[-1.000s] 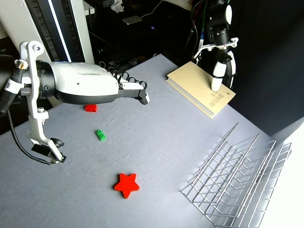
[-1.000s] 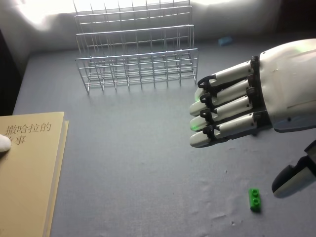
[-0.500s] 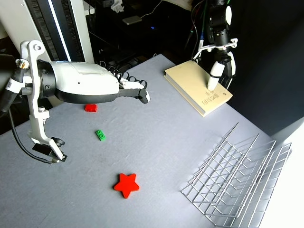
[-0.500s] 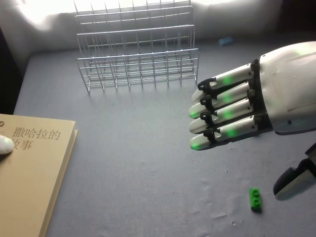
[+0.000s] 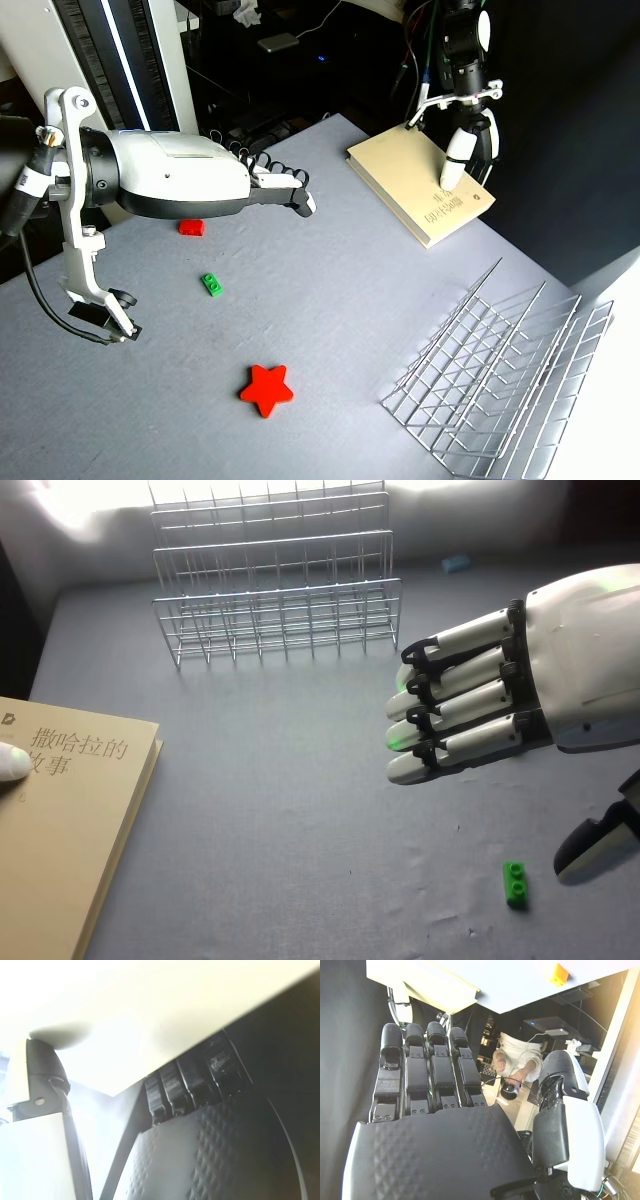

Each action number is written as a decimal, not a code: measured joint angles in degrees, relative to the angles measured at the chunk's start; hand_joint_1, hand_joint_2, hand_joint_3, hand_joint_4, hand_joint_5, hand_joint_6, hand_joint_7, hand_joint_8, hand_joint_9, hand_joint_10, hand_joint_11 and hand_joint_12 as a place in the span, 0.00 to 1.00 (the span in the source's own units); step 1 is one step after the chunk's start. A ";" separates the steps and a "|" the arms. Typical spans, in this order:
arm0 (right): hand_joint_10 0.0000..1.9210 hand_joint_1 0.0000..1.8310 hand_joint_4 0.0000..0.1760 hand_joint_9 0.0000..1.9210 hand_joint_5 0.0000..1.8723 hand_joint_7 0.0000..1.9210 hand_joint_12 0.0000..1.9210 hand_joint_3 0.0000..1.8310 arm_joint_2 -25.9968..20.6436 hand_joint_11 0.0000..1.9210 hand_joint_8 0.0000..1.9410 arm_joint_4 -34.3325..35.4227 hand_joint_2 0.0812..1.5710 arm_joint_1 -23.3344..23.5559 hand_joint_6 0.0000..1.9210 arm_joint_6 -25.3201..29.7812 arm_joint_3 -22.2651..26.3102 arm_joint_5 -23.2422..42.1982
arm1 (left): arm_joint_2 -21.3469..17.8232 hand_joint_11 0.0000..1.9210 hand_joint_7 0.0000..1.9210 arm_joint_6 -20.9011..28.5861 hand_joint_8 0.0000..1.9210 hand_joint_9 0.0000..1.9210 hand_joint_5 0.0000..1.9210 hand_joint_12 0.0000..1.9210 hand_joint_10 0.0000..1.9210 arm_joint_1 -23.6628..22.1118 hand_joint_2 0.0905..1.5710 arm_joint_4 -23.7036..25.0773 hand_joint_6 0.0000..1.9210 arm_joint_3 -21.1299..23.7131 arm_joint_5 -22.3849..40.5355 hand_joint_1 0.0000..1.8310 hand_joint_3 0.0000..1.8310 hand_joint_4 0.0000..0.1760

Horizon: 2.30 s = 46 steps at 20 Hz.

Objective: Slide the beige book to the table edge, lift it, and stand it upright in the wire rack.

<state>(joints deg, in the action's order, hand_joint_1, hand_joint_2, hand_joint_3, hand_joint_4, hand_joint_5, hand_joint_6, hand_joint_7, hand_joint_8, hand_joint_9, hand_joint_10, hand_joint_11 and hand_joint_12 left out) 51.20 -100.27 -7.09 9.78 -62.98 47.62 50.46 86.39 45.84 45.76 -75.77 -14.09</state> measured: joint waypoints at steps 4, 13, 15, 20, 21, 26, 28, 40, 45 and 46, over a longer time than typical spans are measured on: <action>0.00 0.04 0.00 0.13 0.12 0.14 0.35 0.00 0.00 0.00 0.00 -0.15 0.68 0.00 0.00 0.00 0.00 0.04 | -0.66 0.38 0.33 0.04 0.80 0.38 0.39 0.78 0.81 -0.04 0.78 1.49 0.60 -0.02 1.49 0.73 0.00 0.00; 0.00 0.04 0.00 0.12 0.12 0.13 0.33 0.00 0.09 0.00 0.00 -0.04 0.68 0.00 0.00 0.00 0.00 0.11 | -2.75 0.36 0.34 -0.87 0.78 0.38 0.41 0.79 0.80 -5.01 0.77 5.66 0.58 -0.20 5.29 0.73 0.00 0.00; 0.00 0.05 0.00 0.13 0.12 0.13 0.36 0.00 0.13 0.00 0.00 -0.04 0.68 0.00 0.00 0.00 0.00 0.15 | -3.17 0.34 0.34 -1.07 0.78 0.38 0.41 0.80 0.81 -6.60 0.77 7.54 0.60 -0.28 5.99 0.73 0.00 0.00; 0.00 0.04 0.00 0.12 0.11 0.12 0.32 0.00 0.13 0.00 0.00 -0.04 0.68 0.00 0.00 0.00 0.00 0.13 | -4.63 0.34 0.36 -1.27 0.76 0.38 0.41 0.80 0.79 -10.05 0.77 10.25 0.60 -0.42 6.21 0.73 0.00 0.00; 0.00 0.03 0.00 0.12 0.11 0.12 0.31 0.00 0.13 0.00 0.00 -0.04 0.68 0.00 0.00 0.00 0.00 0.15 | -4.90 0.34 0.35 -1.33 0.77 0.38 0.41 0.80 0.79 -10.75 0.77 10.69 0.60 -0.42 6.21 0.73 0.00 0.00; 0.00 0.03 0.00 0.12 0.11 0.12 0.33 0.00 0.13 0.00 0.00 -0.02 0.68 0.00 0.00 0.02 0.00 0.15 | -6.54 0.35 0.36 -1.51 0.75 0.38 0.42 0.79 0.79 -13.14 0.76 10.86 0.60 0.74 6.43 0.73 0.00 0.00; 0.00 0.03 0.00 0.13 0.11 0.13 0.35 0.00 0.11 0.00 0.00 -0.04 0.68 0.00 0.00 0.00 0.00 0.28 | -7.23 0.33 0.34 -1.55 0.79 0.37 0.40 0.81 0.82 -14.32 0.78 10.71 0.60 0.72 6.78 0.72 0.00 0.00; 0.00 0.06 0.00 0.12 0.11 0.12 0.35 0.00 0.13 0.00 0.00 -0.02 0.68 0.00 0.00 0.00 0.00 0.37 | -7.39 0.35 0.34 8.63 0.79 0.38 0.39 0.80 0.82 -21.16 0.78 7.41 0.62 -2.23 7.65 0.72 0.00 0.00; 0.00 0.06 0.00 0.11 0.10 0.11 0.31 0.00 0.13 0.00 0.00 -0.04 0.68 0.00 0.00 0.00 0.00 0.37 | -7.39 0.37 0.38 9.05 0.74 0.40 0.41 0.77 0.78 -23.61 0.76 7.13 0.59 -3.87 9.70 0.73 0.00 0.00; 0.00 0.05 0.00 0.11 0.10 0.11 0.31 0.00 0.13 0.00 0.00 -0.07 0.68 0.00 0.00 0.00 0.00 0.35 | -7.39 0.36 0.37 9.01 0.75 0.40 0.39 0.77 0.79 -24.04 0.77 6.99 0.61 -4.24 10.58 0.73 0.00 0.00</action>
<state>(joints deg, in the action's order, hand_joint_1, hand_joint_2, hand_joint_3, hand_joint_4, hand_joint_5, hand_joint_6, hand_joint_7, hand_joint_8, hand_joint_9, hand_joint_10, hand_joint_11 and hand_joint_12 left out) 51.33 -100.33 -7.09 9.78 -62.98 47.97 43.07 95.39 21.80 52.75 -80.01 -3.51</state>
